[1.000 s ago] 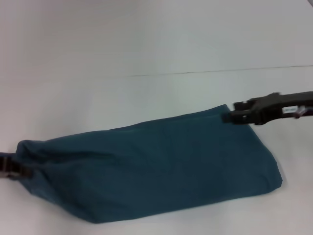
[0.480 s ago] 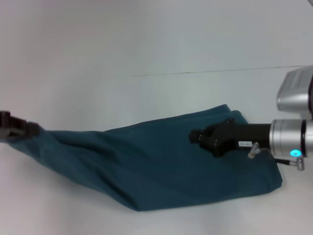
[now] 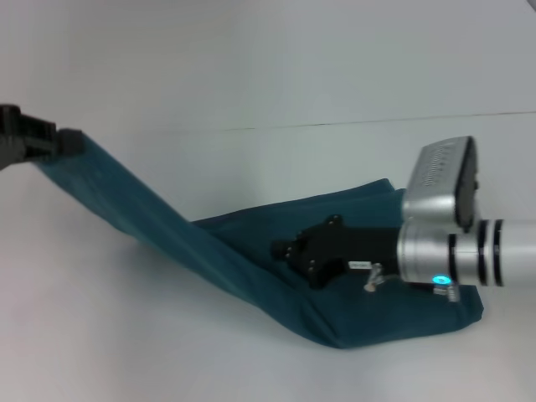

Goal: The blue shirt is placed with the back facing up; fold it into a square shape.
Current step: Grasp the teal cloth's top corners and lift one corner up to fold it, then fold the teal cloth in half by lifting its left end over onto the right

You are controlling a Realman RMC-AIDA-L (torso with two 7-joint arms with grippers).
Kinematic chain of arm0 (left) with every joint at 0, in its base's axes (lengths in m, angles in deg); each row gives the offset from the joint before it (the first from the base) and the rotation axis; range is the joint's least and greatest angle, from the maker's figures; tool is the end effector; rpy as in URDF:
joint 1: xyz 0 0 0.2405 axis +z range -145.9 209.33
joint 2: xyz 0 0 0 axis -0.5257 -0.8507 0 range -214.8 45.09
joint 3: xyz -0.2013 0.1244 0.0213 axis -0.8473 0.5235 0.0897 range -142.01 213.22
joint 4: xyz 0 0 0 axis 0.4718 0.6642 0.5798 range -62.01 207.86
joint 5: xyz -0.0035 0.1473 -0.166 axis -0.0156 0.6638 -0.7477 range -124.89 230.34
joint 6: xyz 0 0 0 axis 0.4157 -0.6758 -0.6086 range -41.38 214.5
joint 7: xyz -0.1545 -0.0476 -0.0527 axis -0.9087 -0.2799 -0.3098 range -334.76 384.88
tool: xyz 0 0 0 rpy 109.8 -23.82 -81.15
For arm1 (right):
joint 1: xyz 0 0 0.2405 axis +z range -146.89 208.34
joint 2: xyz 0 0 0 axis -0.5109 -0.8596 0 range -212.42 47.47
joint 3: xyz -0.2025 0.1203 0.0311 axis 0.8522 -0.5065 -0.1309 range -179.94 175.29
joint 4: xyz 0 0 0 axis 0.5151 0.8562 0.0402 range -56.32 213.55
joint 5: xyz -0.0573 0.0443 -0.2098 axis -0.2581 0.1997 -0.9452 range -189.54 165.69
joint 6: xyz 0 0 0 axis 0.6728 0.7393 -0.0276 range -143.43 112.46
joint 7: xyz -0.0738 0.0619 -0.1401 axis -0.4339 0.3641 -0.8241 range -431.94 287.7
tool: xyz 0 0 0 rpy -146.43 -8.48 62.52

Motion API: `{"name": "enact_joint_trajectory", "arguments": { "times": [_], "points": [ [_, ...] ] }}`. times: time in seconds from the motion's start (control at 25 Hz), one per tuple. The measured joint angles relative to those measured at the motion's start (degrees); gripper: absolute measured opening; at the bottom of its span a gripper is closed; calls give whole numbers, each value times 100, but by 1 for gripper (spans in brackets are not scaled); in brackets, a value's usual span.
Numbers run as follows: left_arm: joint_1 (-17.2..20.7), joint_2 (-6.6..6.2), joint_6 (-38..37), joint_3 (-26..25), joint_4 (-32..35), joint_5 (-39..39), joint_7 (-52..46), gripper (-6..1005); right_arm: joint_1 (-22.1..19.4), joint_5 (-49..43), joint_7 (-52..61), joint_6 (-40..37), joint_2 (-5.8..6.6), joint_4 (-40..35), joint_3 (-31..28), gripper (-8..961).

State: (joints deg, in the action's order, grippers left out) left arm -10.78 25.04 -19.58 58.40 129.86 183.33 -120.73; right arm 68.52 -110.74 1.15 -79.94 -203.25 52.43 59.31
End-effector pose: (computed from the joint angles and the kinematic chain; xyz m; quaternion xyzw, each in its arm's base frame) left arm -0.2006 0.3853 0.1284 -0.7936 -0.5614 -0.2180 0.0862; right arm 0.2123 0.3773 -0.0919 -0.9503 0.1871 0.1877 0.1632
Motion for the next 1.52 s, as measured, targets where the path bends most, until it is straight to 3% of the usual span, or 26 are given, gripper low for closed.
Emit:
{"name": "enact_joint_trajectory", "arguments": {
  "times": [0.24, 0.44, 0.6, 0.8, 0.96, 1.28, 1.52],
  "points": [
    [-86, -42, -72, -7, -7, -330, -80, 39, 197, 999, 37, 676, -21, 84, 1440, -1],
    [-93, -63, -129, -10, 18, -396, -89, 39, 564, 1877, 302, 1231, -62, 94, 3010, -1],
    [-46, -70, -149, -12, 49, -431, -85, 39, 852, 2323, 477, 1382, -87, 68, 3946, -1],
    [32, -73, -169, -13, 32, -434, -25, 38, 857, 2629, 617, 1556, -70, -110, 4326, -1],
    [66, -68, -208, -5, 18, -434, 18, 38, 446, 2974, 627, 1652, 55, -317, 3890, -1],
    [-23, 6, -185, 200, -42, -456, -6, 49, -587, 2982, 647, 1164, 327, -564, 1224, 0],
    [-316, 143, -155, 408, -80, -500, -92, 63, -1244, 2985, 804, 515, 556, -593, -416, 0]
  ]
}}
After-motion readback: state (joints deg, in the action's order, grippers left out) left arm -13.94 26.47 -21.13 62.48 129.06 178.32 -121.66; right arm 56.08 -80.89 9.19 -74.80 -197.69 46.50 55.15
